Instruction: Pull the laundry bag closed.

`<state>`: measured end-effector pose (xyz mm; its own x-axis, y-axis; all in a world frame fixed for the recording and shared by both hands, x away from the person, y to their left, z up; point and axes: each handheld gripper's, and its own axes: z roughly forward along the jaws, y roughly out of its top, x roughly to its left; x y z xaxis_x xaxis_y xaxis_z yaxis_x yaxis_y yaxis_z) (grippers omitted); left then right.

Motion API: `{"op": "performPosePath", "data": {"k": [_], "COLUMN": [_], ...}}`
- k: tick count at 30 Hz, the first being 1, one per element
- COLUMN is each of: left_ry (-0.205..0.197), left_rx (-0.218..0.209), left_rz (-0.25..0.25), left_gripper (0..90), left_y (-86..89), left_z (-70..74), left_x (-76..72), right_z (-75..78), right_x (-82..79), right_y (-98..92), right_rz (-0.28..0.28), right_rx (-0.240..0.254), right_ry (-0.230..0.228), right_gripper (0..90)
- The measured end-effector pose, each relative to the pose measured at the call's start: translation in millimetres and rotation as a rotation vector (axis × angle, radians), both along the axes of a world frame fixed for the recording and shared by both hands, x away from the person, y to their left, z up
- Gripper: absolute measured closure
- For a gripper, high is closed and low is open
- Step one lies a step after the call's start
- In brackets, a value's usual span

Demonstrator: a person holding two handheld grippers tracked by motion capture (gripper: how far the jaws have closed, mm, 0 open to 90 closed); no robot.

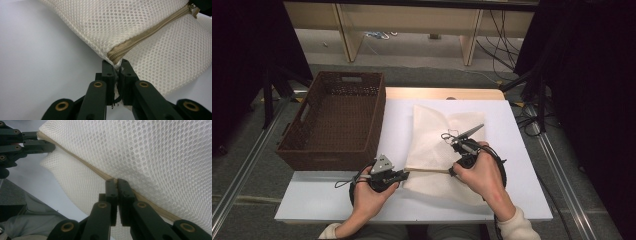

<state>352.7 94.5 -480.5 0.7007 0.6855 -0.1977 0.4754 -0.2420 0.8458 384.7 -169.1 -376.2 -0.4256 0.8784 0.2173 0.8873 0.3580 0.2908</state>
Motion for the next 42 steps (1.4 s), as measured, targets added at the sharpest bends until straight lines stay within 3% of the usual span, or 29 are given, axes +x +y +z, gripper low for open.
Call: {"op": "performPosePath", "data": {"k": [2,4,13,15,24,28,36,42], "left_ry": [-0.001,0.002,0.003,-0.002,0.007,0.002,0.0,0.005], "left_rx": [0.022,0.001,0.01,0.004,0.02,0.012,0.014,0.021], "left_rz": [-0.004,-0.002,-0.007,0.0,-0.006,-0.006,-0.005,-0.006], "left_gripper": [84.2,84.2,84.2,84.1,84.1,84.1,84.1,84.1], "left_y": [0.7,0.1,0.9,-0.2,1.5,1.0,1.2,1.5], "left_z": [1.3,0.0,0.2,0.0,0.5,-0.3,-0.2,0.5], "left_x": [-0.2,0.1,0.4,0.1,0.6,0.8,0.7,0.6], "right_z": [0.8,0.7,1.5,0.6,2.8,1.7,2.4,2.7], "right_x": [-0.5,0.4,-0.4,0.6,-0.7,0.5,-0.7,-1.6], "right_y": [0.3,-1.9,-3.3,-5.7,-7.3,-11.7,-12.8,-14.1], "right_rz": [-0.008,0.008,-0.015,0.001,-0.039,-0.017,-0.022,-0.037], "right_rx": [0.0,-0.008,-0.006,-0.012,-0.002,-0.009,0.002,0.001], "right_ry": [0.012,0.003,0.016,0.0,0.015,0.01,-0.005,0.009], "right_gripper": [88.4,88.4,88.4,88.4,88.4,88.4,88.4,88.5]}}
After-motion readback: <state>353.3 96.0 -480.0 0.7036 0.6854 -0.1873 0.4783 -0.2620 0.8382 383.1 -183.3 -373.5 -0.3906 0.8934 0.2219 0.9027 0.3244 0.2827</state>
